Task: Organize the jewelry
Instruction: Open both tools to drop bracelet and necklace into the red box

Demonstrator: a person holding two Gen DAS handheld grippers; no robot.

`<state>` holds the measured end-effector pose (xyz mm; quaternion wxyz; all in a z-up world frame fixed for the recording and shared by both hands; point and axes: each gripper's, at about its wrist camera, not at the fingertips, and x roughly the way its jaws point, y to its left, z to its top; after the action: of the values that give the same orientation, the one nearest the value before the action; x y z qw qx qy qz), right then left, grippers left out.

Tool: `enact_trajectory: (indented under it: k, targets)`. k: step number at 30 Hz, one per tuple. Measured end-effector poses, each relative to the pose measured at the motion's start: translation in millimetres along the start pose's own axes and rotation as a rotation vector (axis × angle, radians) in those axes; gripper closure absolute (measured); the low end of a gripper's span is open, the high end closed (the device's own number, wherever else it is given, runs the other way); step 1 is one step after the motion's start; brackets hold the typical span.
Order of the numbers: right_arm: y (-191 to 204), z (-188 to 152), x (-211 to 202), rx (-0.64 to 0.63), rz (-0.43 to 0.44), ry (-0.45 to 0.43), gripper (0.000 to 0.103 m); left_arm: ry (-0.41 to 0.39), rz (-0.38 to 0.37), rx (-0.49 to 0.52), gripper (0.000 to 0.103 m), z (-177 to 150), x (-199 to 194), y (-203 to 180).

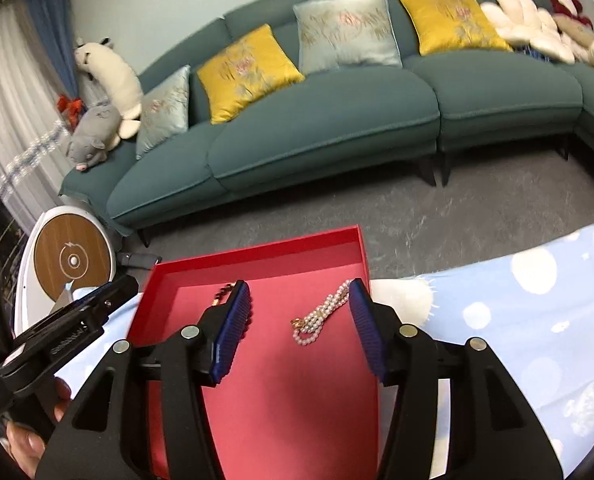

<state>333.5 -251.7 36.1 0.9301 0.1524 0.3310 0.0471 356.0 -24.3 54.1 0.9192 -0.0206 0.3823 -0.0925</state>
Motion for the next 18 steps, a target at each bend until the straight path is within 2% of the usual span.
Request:
enact_trajectory:
  k: [3, 7, 10, 14, 18]
  targets:
    - [8, -8, -45, -0.063, -0.006, -0.022, 0.052, 0.016, -0.023, -0.016, 0.064, -15, -32, 12]
    - [22, -24, -100, -0.127, -0.038, -0.015, 0.052, 0.022, -0.015, -0.007, 0.064, -47, -80, 21]
    - [33, -43, -136, -0.14, -0.049, 0.014, 0.052, 0.04, -0.022, -0.006, 0.055, -73, -112, 26]
    - [43, -75, -173, -0.136, -0.05, 0.028, 0.052, 0.084, -0.045, -0.001, 0.053, -109, -141, 29]
    - [56, -115, -197, -0.188, -0.083, 0.033, 0.054, 0.082, -0.017, 0.018, 0.052, -152, -161, 24]
